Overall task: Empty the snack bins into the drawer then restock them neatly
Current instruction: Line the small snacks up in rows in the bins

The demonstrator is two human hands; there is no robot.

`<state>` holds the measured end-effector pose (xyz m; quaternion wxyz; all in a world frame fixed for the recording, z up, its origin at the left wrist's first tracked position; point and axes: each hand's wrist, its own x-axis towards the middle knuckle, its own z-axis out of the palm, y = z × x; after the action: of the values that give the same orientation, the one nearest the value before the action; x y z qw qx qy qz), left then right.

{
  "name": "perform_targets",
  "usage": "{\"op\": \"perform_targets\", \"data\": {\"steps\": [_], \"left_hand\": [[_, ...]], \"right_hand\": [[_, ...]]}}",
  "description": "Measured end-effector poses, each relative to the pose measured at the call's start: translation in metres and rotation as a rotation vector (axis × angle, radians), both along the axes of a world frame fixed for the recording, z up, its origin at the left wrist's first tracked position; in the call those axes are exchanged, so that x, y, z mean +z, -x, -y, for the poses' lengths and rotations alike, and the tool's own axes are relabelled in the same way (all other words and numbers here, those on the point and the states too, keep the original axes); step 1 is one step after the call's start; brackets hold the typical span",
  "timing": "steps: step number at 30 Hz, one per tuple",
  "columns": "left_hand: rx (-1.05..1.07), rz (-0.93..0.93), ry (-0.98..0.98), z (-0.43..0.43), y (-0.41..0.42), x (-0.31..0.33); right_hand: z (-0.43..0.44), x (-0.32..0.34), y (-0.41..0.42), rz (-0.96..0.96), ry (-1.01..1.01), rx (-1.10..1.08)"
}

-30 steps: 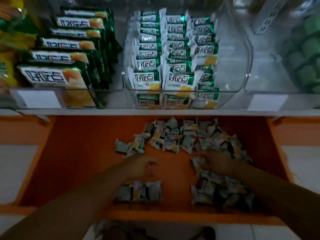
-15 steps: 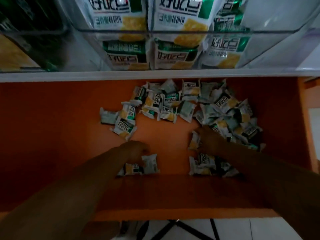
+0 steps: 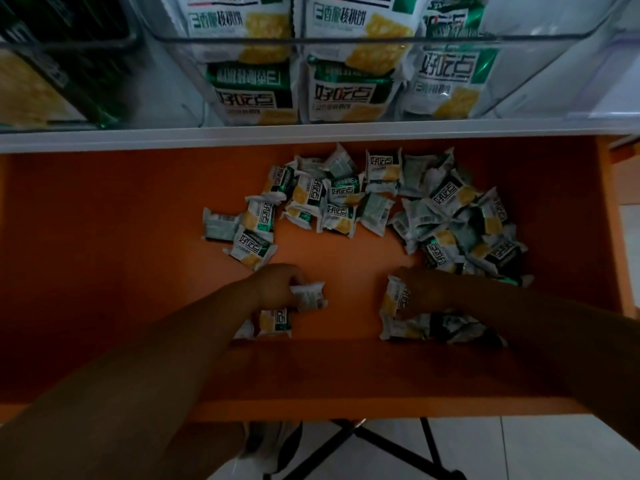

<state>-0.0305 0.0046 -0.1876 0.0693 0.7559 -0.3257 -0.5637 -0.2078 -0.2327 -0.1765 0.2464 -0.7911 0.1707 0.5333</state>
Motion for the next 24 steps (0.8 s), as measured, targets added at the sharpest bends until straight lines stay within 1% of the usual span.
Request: {"op": "perform_targets", "data": {"steps": [6,9,11,13,15,18,21,24], "left_hand": [[0.161,-0.032,0.003,-0.003,0.0,0.015],[0.248,-0.056,0.01,-0.005,0.001,0.024],[0.336,-0.073,0.023,-0.004,0.003,0.033],[0.452,-0.101,0.04,-0.003,0.006,0.043],[0.528,-0.126,0.063,-0.001,0.01,0.057],[0.628,-0.163,0.129,0.006,0.019,0.083],[0.777,-0.261,0.243,0.017,0.028,0.112],[0.868,-0.342,0.384,0.029,0.036,0.149]], "right_hand": [[-0.015,0.002,0.005,-0.037,-0.015,0.004],[-0.019,0.006,0.01,-0.066,-0.091,-0.1],[-0.021,0.015,0.009,-0.04,-0.093,-0.16],[-0.02,0.029,0.004,0.053,-0.083,-0.258],[-0.018,0.046,-0.001,0.188,-0.102,-0.451],[-0.019,0.081,-0.007,0.409,-0.194,-0.743],[-0.021,0.112,-0.007,0.597,-0.301,-0.986],[-0.031,0.144,-0.004,0.745,-0.35,-1.085]]}}
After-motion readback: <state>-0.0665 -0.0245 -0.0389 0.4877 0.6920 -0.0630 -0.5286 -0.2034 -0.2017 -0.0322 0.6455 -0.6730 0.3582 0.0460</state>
